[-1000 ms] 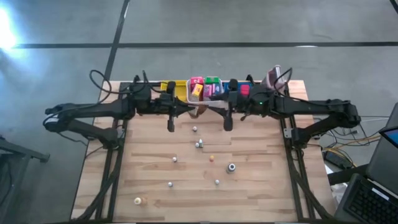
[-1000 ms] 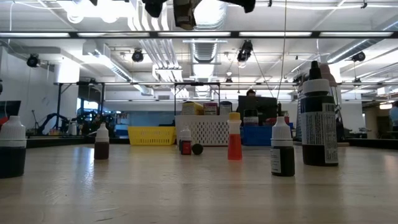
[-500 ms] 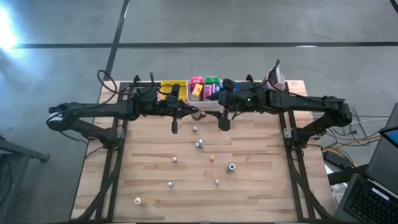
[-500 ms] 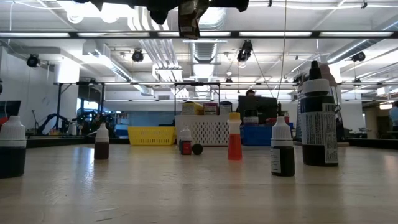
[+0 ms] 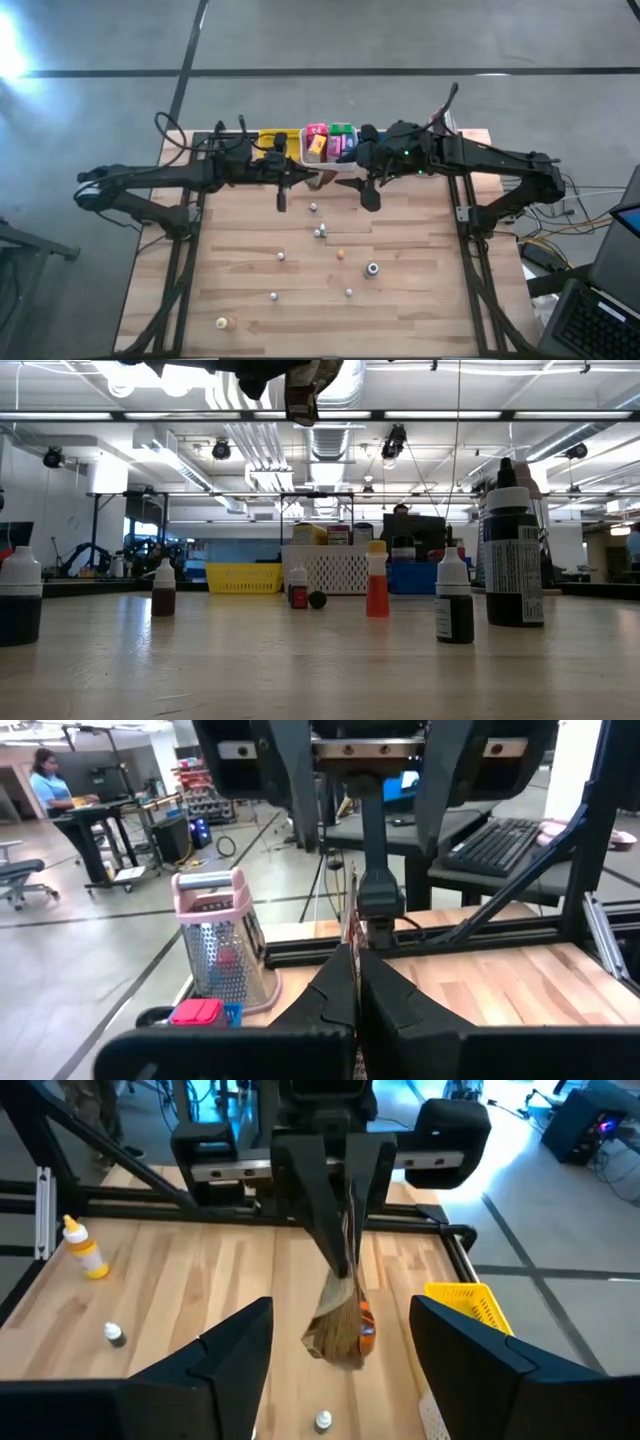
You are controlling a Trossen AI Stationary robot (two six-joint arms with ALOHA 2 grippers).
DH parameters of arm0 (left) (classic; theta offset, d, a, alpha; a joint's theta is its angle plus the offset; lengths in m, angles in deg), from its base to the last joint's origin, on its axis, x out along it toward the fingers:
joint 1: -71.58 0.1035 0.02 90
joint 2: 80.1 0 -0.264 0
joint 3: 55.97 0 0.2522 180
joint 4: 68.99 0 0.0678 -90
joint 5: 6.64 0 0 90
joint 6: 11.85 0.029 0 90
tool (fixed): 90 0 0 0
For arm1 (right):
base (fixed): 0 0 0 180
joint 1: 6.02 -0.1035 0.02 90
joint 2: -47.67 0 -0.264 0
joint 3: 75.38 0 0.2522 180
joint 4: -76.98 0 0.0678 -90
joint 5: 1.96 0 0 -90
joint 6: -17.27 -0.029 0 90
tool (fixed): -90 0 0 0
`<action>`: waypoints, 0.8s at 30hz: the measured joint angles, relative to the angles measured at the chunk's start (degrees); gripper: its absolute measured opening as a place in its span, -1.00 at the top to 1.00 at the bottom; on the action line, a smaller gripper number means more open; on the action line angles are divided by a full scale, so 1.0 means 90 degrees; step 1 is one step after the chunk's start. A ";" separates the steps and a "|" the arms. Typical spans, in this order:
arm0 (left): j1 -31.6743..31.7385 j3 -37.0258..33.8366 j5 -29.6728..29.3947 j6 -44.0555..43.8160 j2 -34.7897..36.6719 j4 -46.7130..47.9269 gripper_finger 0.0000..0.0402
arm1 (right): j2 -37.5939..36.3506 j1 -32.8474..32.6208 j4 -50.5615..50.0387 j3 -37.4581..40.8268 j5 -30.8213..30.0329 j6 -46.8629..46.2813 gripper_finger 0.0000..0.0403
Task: Pick & Place Kitchen Items
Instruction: Put the orange seasoning pack into the blue basket
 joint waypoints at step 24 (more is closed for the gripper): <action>-0.0010 0.0500 0.0230 0.0026 -0.0517 0.0003 1.00 | 0.0376 0.0112 0.0149 -0.0058 -0.0056 0.0199 0.21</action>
